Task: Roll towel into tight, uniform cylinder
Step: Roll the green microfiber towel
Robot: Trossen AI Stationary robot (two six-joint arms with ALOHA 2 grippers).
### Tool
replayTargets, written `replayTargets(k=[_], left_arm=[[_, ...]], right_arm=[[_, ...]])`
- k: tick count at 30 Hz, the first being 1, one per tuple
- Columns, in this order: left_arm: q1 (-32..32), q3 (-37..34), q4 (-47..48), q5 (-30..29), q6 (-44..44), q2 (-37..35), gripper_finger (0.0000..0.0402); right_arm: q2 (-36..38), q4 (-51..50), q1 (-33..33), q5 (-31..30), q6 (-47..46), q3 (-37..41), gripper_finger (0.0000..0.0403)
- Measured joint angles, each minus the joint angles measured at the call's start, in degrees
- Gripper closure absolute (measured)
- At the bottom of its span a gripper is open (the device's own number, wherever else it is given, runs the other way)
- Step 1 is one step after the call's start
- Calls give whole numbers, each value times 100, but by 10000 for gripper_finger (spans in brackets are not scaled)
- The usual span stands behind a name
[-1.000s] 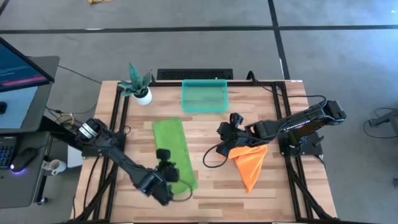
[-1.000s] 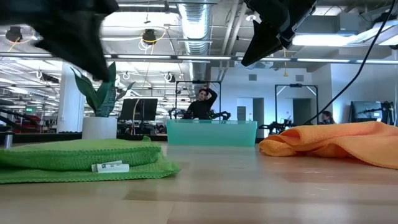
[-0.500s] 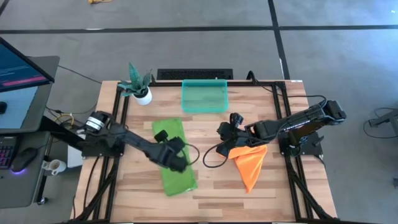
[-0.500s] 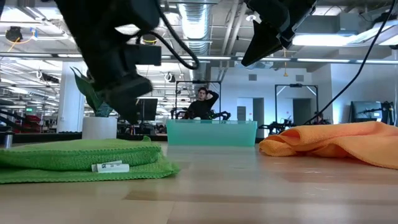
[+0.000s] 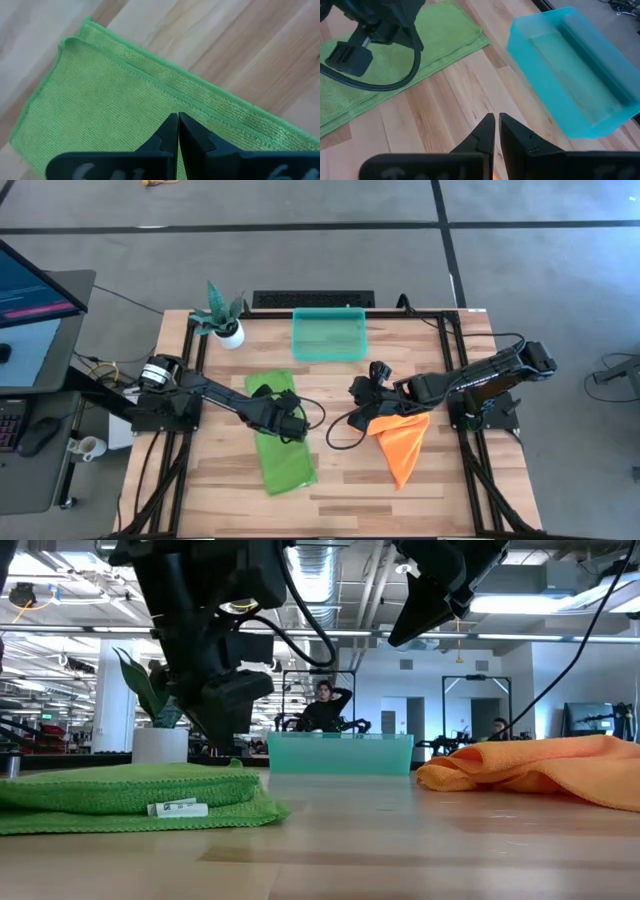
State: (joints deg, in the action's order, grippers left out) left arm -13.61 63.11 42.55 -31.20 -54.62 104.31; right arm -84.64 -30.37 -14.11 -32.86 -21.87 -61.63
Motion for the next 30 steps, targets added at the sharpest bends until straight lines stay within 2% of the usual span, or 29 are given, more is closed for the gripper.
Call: replayTargets(k=[10, 14, 18, 23, 30], left_arm=[[-55, 17, -302, 46, 101, 607, 398], [-79, 13, -461, -25, 346, 633, 398], [-168, 7, -981, -6, 716, 614, 398], [-207, 9, -1898, 520, 1412, 625, 398], [-258, -9, -2003, 127, 1749, 450, 398]], right_arm=[[-2, 8, 0, 0, 0, 2, 354], [-2, 33, 0, 0, 0, 2, 354], [-2, 40, 0, -2, 0, 2, 354], [-2, 40, 0, -2, 2, 2, 354], [-2, 42, -6, -2, 138, 2, 354]])
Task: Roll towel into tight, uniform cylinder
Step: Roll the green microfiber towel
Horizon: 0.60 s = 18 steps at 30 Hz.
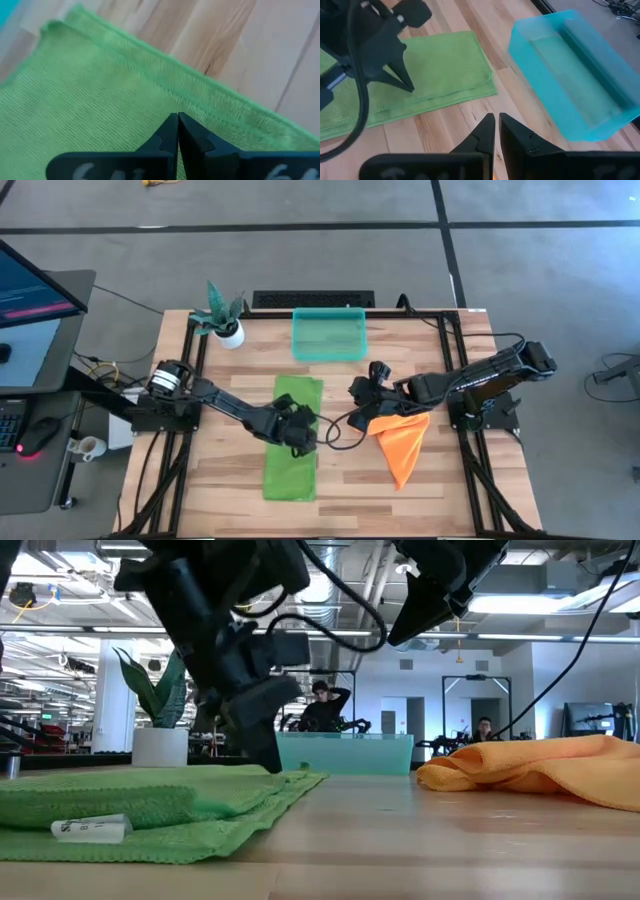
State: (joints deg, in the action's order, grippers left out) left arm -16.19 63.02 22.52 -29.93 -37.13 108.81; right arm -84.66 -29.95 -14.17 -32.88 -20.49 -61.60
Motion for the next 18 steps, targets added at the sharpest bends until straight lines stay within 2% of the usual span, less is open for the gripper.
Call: replayTargets(k=[8, 14, 18], left_arm=[[-146, 2, 116, 20, 404, -529, 398], [-538, 9, 107, 974, 520, -642, 398], [-821, 9, 50, 1170, 455, -606, 398]], right_arm=[[0, 6, -5, 0, 103, 0, 354], [0, 7, -5, 2, 103, 0, 354], [0, 9, -5, 2, 99, 0, 354]])
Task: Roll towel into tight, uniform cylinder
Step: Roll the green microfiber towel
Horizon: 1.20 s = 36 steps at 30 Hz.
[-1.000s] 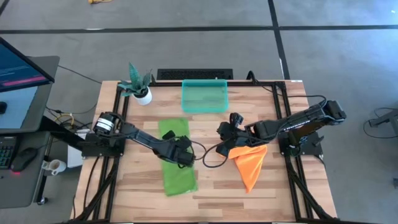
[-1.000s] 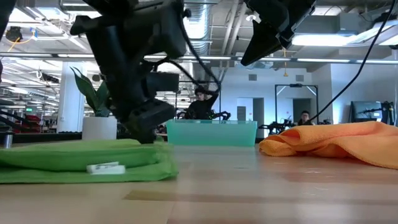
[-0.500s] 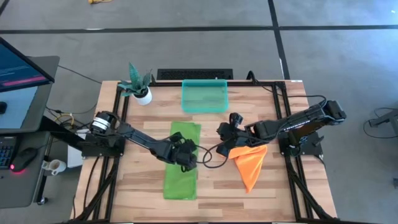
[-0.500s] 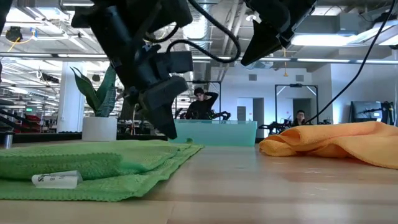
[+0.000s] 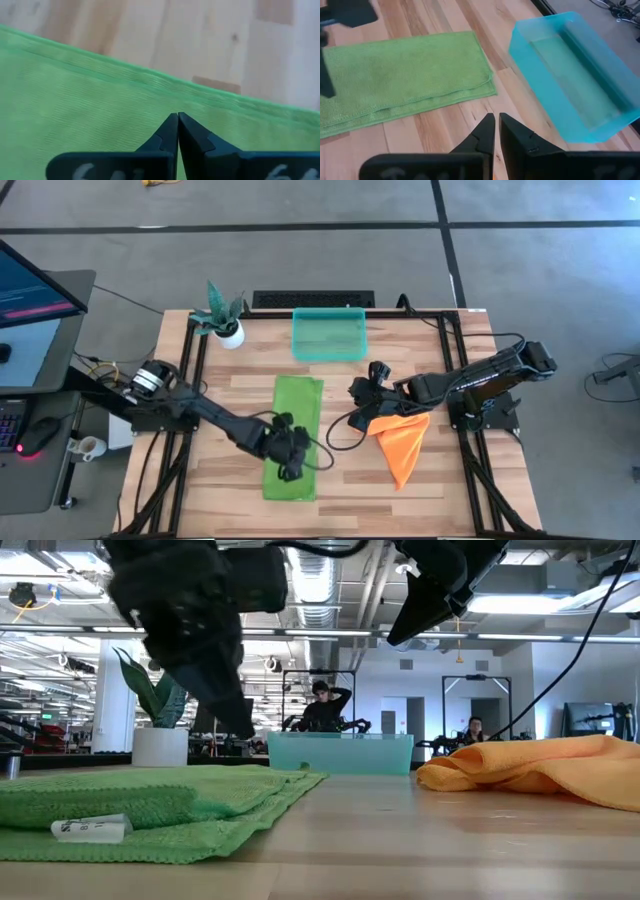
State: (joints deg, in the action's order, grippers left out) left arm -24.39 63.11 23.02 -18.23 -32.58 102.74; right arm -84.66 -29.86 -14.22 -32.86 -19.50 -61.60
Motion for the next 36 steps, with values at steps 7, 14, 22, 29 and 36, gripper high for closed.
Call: replayTargets(k=[7, 14, 22, 29, 36], left_arm=[[-132, 0, -136, 45, -458, 313, 398], [-15, 0, -202, -15, -718, 608, 398], [374, 0, -213, -777, -1213, 611, 398], [726, 0, -376, -802, -840, 611, 398], [1058, 0, -236, -799, -817, 611, 398]], right_arm=[[0, 42, 0, 2, -55, 0, 354], [0, 37, 0, 7, -53, -2, 354], [0, 34, 0, 9, -53, -2, 354], [0, 34, 0, 9, -53, -2, 354], [0, 34, 0, 9, -51, -2, 354]])
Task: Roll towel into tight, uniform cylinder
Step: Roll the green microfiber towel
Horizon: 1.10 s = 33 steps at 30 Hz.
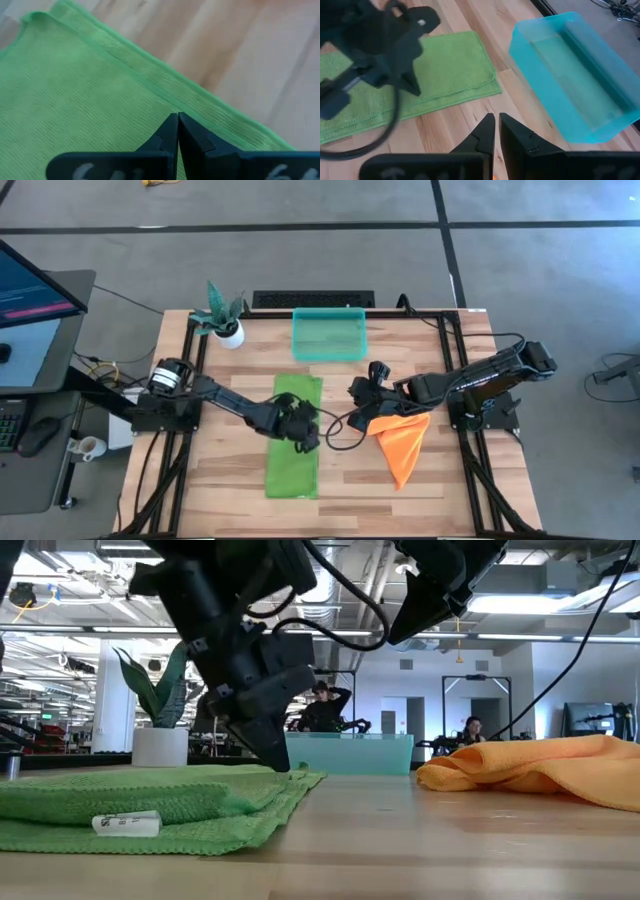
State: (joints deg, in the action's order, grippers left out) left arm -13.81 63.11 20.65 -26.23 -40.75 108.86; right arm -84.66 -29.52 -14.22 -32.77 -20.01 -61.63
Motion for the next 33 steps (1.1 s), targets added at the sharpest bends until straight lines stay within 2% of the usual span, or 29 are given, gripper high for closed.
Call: replayTargets(k=[19, 26, 33], left_arm=[[1006, 0, 302, 36, 452, 0, 398], [1328, 0, 303, 296, 736, 0, 398], [1620, 0, 298, 303, 1049, 0, 398]], right_arm=[[0, -2, -124, 7, -234, 0, 354], [0, -2, -402, 8, -496, 0, 354], [0, -4, -781, 7, -896, 0, 354]])
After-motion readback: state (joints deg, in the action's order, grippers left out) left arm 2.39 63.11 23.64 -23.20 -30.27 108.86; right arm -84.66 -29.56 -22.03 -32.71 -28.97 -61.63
